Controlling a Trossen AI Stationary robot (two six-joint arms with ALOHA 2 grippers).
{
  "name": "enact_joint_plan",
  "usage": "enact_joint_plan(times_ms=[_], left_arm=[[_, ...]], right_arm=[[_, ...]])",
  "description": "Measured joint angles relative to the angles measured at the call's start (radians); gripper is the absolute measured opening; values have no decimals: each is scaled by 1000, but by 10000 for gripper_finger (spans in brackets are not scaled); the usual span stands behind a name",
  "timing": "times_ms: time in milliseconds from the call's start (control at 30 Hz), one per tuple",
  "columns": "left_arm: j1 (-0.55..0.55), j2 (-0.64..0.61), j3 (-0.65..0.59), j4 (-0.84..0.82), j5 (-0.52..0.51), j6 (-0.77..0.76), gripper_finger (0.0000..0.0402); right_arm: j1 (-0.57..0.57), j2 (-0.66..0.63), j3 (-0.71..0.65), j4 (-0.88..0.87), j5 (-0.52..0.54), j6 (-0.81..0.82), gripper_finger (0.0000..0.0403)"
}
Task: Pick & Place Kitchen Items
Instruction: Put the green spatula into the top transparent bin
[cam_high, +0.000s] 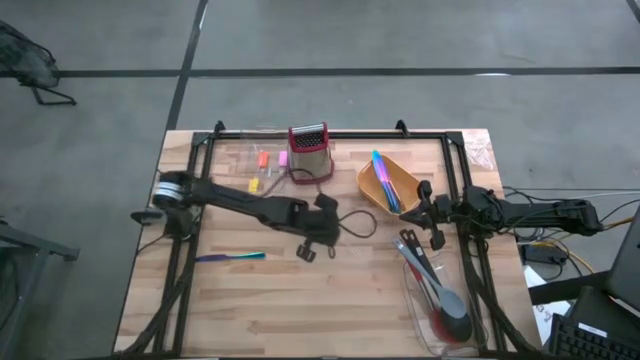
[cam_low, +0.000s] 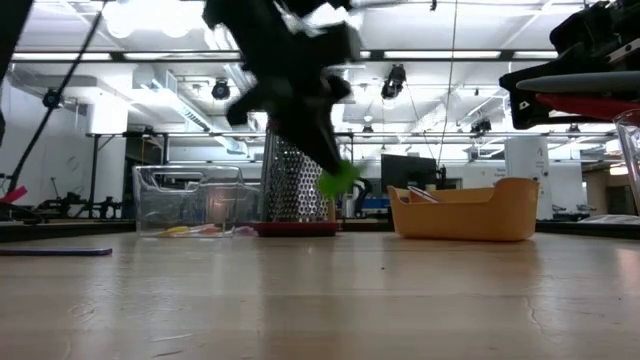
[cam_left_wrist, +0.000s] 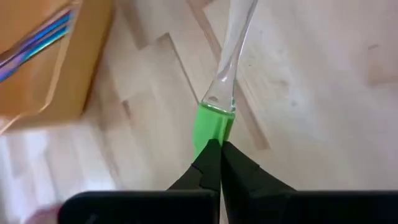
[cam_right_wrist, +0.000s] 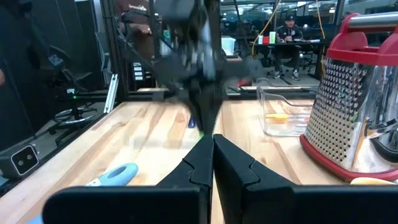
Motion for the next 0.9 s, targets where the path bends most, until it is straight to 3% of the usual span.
enact_joint_plan(times_ms=[433, 600, 767, 900], left_arm=[[58, -466, -300, -3, -36, -274, 0], [91, -627, -412, -4, -290, -283, 0], [110, -761, -509, 5, -476, -318, 0], [109, -838, -593, 8, -758, -365, 0]], right_arm=[[0, 4, 0, 0, 0, 0, 8], [0, 4, 0, 0, 0, 0, 8], [0, 4, 0, 0, 0, 0, 8], [0, 4, 0, 0, 0, 0, 8]])
